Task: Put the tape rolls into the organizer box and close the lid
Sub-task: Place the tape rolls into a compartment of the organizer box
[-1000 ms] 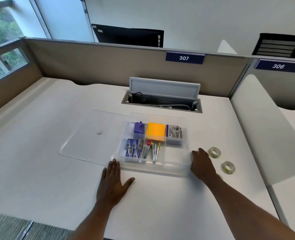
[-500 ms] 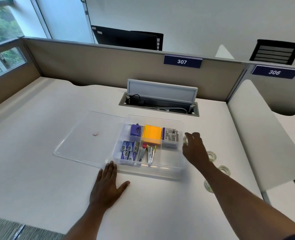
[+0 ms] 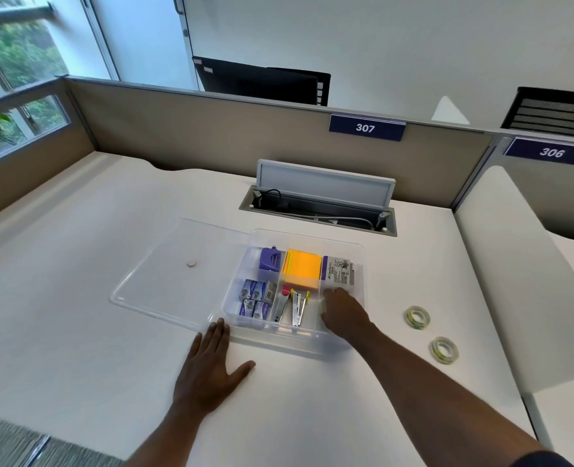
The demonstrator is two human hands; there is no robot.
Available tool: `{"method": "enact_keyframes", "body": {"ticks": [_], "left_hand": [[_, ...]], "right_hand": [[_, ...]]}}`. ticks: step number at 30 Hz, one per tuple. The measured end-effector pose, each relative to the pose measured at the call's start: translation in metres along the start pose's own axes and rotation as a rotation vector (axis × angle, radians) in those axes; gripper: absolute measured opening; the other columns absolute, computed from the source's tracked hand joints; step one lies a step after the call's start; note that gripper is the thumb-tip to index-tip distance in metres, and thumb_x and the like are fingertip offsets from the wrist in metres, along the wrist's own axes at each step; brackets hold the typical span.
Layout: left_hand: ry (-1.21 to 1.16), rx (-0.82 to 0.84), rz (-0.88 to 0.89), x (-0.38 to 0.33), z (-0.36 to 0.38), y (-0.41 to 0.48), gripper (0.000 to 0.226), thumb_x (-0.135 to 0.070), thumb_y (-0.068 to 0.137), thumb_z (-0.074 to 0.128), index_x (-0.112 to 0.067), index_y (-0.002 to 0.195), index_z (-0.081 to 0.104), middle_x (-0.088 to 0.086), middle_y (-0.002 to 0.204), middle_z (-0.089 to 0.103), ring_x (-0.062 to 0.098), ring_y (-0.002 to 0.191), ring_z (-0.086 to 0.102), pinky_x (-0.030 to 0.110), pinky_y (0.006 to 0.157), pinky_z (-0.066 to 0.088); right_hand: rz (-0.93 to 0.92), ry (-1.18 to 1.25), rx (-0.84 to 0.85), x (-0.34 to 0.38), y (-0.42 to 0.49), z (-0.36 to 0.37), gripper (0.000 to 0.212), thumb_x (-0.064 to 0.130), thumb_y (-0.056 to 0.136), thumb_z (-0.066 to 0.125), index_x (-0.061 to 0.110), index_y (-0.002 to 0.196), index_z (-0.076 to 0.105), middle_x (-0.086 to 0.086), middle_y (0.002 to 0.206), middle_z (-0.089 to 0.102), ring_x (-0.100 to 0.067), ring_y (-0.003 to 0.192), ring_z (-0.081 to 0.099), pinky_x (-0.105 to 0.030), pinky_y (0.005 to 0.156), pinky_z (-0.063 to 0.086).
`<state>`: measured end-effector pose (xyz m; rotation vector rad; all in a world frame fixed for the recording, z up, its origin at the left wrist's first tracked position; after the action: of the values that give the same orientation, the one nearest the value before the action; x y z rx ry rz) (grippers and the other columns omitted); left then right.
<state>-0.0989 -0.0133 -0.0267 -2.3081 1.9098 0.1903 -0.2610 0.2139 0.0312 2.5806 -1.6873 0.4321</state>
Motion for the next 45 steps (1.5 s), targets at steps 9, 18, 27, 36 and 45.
{"method": "enact_keyframes", "body": {"ticks": [9, 18, 27, 36, 45], "left_hand": [[0.009, -0.002, -0.009, 0.005, 0.001, -0.001, 0.101, -0.082, 0.078, 0.018, -0.011, 0.149, 0.007, 0.002, 0.158, 0.005, 0.011, 0.145, -0.003, 0.033, 0.119, 0.003], [0.002, -0.001, -0.012, 0.008, 0.005, -0.002, 0.103, -0.083, 0.076, 0.017, -0.010, 0.148, 0.006, 0.000, 0.158, 0.007, 0.009, 0.145, 0.001, 0.033, 0.119, 0.004], [-0.001, -0.007, -0.010, 0.003, 0.004, 0.003, 0.103, -0.084, 0.075, 0.015, -0.010, 0.147, 0.002, 0.000, 0.158, 0.004, 0.008, 0.144, -0.002, 0.032, 0.119, 0.001], [0.007, -0.022, -0.004, 0.004, 0.004, 0.003, 0.103, -0.083, 0.077, 0.018, -0.009, 0.148, 0.010, 0.001, 0.157, 0.008, 0.009, 0.144, 0.003, 0.034, 0.119, 0.005], [-0.004, -0.014, -0.011, 0.006, 0.007, 0.003, 0.102, -0.083, 0.077, 0.020, -0.010, 0.148, 0.010, 0.001, 0.158, 0.011, 0.010, 0.145, 0.006, 0.035, 0.119, 0.008]], "right_hand": [[0.104, 0.073, -0.088, -0.008, -0.001, -0.015, 0.027, 0.023, 0.091, 0.050, 0.006, 0.113, 0.054, -0.016, 0.111, 0.060, -0.033, 0.101, 0.061, -0.039, 0.083, 0.051], [0.528, 0.118, -0.271, -0.111, -0.039, -0.064, 0.037, 0.012, 0.086, 0.031, 0.002, 0.116, 0.050, -0.020, 0.119, 0.051, -0.033, 0.107, 0.050, -0.033, 0.069, 0.039], [0.541, -0.105, -0.028, -0.168, -0.059, -0.023, 0.039, 0.018, 0.088, 0.028, 0.004, 0.119, 0.046, -0.018, 0.120, 0.053, -0.032, 0.110, 0.056, -0.035, 0.089, 0.047], [0.368, 0.221, -0.347, -0.113, -0.031, -0.073, 0.033, 0.009, 0.083, 0.051, 0.004, 0.116, 0.057, -0.021, 0.109, 0.060, -0.035, 0.101, 0.056, -0.039, 0.087, 0.047], [-0.085, 0.170, -0.049, -0.002, -0.004, -0.054, 0.033, 0.012, 0.077, 0.062, 0.011, 0.110, 0.065, -0.016, 0.115, 0.064, -0.030, 0.102, 0.062, -0.031, 0.085, 0.050]]}}
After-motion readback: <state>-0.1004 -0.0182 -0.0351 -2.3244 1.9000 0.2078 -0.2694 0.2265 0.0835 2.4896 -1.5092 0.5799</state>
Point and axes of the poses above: each hand's wrist, its own y-axis towards the middle knuckle, its own z-axis out of the palm, x = y × z, the point moved 9 cm from there along y, towards the middle knuckle
